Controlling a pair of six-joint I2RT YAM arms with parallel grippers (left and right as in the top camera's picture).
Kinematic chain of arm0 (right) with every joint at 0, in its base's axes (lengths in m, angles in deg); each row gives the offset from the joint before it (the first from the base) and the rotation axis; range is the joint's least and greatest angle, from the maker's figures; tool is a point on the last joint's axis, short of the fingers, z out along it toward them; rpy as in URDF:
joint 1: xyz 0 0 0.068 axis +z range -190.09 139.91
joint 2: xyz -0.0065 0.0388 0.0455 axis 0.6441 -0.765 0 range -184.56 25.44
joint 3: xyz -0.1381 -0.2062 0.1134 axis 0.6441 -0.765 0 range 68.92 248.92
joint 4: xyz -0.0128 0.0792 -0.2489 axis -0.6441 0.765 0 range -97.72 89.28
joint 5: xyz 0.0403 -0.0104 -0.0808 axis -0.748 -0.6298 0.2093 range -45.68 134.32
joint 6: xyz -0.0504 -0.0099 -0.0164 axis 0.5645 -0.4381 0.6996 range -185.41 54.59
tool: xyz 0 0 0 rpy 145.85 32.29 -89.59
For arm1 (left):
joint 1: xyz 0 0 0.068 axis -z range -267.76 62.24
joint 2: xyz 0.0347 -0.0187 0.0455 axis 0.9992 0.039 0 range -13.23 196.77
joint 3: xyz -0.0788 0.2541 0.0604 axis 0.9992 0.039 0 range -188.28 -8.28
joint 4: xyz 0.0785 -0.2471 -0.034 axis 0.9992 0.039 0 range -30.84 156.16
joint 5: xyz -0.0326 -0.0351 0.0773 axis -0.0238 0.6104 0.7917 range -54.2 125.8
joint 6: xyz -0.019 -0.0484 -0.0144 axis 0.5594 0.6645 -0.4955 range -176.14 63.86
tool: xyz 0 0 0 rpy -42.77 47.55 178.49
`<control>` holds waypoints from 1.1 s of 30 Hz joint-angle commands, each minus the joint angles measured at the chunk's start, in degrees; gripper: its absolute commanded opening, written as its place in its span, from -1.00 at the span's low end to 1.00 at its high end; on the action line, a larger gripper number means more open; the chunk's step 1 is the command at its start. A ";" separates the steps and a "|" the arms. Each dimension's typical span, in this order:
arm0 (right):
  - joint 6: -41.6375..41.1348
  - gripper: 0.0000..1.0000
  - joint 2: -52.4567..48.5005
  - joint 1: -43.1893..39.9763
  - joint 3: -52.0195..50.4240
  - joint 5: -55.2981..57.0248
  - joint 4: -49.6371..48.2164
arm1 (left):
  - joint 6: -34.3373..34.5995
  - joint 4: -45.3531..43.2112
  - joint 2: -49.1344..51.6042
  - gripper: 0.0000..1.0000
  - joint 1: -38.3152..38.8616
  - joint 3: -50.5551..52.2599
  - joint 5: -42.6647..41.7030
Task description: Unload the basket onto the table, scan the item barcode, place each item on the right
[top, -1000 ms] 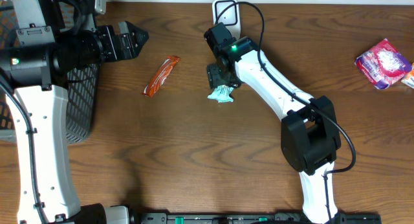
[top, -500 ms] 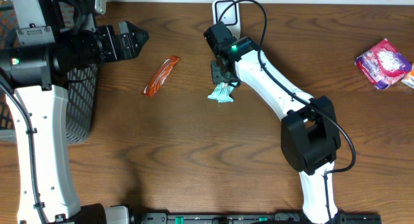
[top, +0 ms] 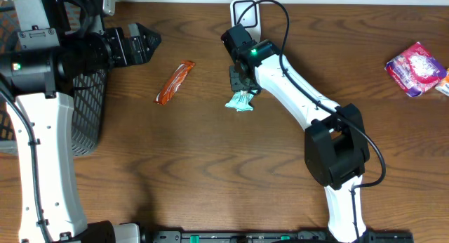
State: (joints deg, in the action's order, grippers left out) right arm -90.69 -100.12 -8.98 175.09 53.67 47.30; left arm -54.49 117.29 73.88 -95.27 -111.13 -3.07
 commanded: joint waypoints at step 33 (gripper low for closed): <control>-9.46 0.03 -0.92 -2.95 -2.03 1.29 1.42 | -0.13 0.02 0.22 0.96 -0.13 -0.24 -0.55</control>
State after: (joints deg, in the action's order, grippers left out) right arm -98.71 -100.23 -12.50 173.98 54.26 49.23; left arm -54.49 117.29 73.88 -95.27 -111.13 -3.07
